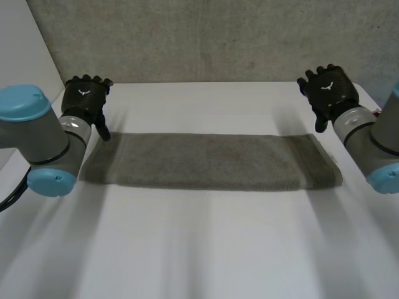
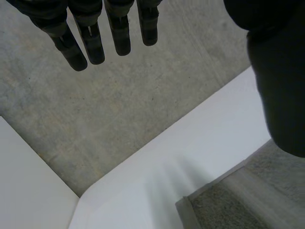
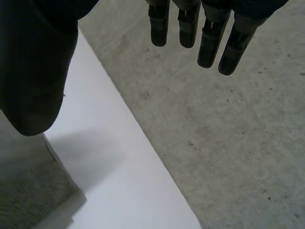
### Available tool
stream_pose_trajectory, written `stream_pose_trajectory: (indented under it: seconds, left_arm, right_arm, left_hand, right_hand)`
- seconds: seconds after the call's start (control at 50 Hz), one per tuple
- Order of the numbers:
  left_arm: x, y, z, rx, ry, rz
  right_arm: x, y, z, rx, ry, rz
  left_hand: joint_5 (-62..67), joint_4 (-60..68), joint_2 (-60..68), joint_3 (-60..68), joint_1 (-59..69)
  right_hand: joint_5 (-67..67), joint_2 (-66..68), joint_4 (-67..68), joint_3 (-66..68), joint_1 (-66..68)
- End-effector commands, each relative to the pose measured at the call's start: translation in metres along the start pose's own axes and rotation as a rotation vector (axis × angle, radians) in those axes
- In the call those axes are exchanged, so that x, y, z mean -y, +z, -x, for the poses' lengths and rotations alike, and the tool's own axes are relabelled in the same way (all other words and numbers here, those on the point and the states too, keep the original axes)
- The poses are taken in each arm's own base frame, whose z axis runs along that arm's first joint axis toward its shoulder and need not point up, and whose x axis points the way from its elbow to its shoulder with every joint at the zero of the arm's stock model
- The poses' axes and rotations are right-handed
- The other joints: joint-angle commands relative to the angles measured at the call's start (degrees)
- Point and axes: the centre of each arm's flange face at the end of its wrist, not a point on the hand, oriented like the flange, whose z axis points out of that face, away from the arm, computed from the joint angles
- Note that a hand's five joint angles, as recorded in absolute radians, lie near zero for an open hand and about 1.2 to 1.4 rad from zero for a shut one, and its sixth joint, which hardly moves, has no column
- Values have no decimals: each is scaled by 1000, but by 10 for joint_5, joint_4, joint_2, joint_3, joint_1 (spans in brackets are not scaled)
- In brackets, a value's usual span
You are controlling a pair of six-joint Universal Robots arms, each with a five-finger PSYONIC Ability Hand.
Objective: Fold the towel.
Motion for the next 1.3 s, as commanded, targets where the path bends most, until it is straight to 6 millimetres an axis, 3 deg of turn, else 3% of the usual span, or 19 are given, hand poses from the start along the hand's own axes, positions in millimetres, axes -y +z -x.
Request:
stream_pose_trajectory:
  seconds: [0.02,0.2,0.34,0.44,0.62,0.68,0.7,0.72,0.74,0.84,1.0,1.08,1.1,1.14,1.18,1.22,1.24,1.26,1.3]
  left_arm:
    - [-6,-30,-3,-40,-50,53]
    - [-4,-63,-12,-154,-104,60]
    - [-4,-68,-13,-155,-149,42]
    - [-6,-69,-12,-153,-152,46]
    - [-7,-68,-11,-147,-152,43]
    - [-7,-68,-11,-149,-152,44]
    - [-8,-68,-12,-151,-152,46]
    - [-8,-68,-12,-151,-152,46]
    - [-9,-68,-12,-151,-152,46]
    - [-9,-69,-14,-154,-152,47]
    - [-8,-69,-12,-147,-152,44]
    - [-5,-68,-8,-136,-153,36]
    - [-5,-68,-8,-136,-153,36]
    - [-1,-68,-5,-127,-152,26]
    - [2,-68,-4,-124,-152,17]
    - [4,-68,-3,-121,-151,10]
    - [7,-68,-2,-119,-151,2]
    - [7,-68,-2,-119,-151,2]
    - [10,-67,0,-116,-150,-9]
  right_arm:
    - [1,-41,0,65,155,131]
    - [-30,-72,13,229,255,358]
    - [-55,-63,8,224,287,379]
    - [-88,-52,7,209,298,413]
    - [-108,-43,8,208,301,440]
    - [-112,-41,10,207,294,442]
    - [-114,-40,10,204,292,439]
    - [-114,-40,10,204,292,439]
    - [-114,-38,9,191,290,432]
    - [-118,-34,-2,144,281,413]
    - [-116,-35,-49,14,244,405]
    - [-139,-39,-91,-61,161,461]
    - [-139,-39,-91,-61,161,462]
    - [-156,-47,-121,-92,31,531]
    - [-158,-49,-132,-106,-33,561]
    - [-155,-47,-130,-102,-69,573]
    - [-137,-39,-120,-93,-78,537]
    - [-137,-39,-120,-93,-78,537]
    - [-80,-18,-85,-48,-55,381]
  left_hand:
    - [-120,-44,-41,-34,-44]
    - [-118,-42,-39,-32,-43]
    - [-118,-42,-39,-32,-43]
    - [-117,-41,-37,-30,-41]
    - [-117,-41,-37,-30,-41]
    - [-117,-41,-37,-30,-41]
    - [-117,-41,-37,-30,-41]
    - [-117,-41,-37,-30,-41]
    - [-117,-41,-37,-30,-41]
    - [-117,-41,-37,-30,-41]
    - [-117,-41,-37,-30,-41]
    - [-117,-41,-37,-30,-41]
    - [-117,-41,-37,-30,-41]
    - [-117,-41,-37,-30,-41]
    - [-118,-42,-39,-32,-43]
    - [-118,-42,-39,-32,-43]
    - [-118,-42,-39,-32,-43]
    - [-118,-42,-39,-32,-43]
    - [-120,-44,-41,-34,-44]
  right_hand:
    - [-34,-43,-47,-43,-33]
    - [10,1,-3,1,11]
    - [101,92,89,93,102]
    - [135,126,122,126,136]
    - [194,184,181,185,195]
    - [275,265,262,266,276]
    - [436,427,423,427,437]
    - [438,428,425,429,439]
    - [649,640,636,640,650]
    - [666,657,653,657,667]
    - [666,657,653,657,667]
    - [666,657,653,657,667]
    - [666,657,653,657,667]
    - [666,657,653,657,667]
    - [666,657,653,657,667]
    - [666,657,653,657,667]
    - [666,657,653,657,667]
    - [666,657,653,657,667]
    - [666,657,653,657,667]
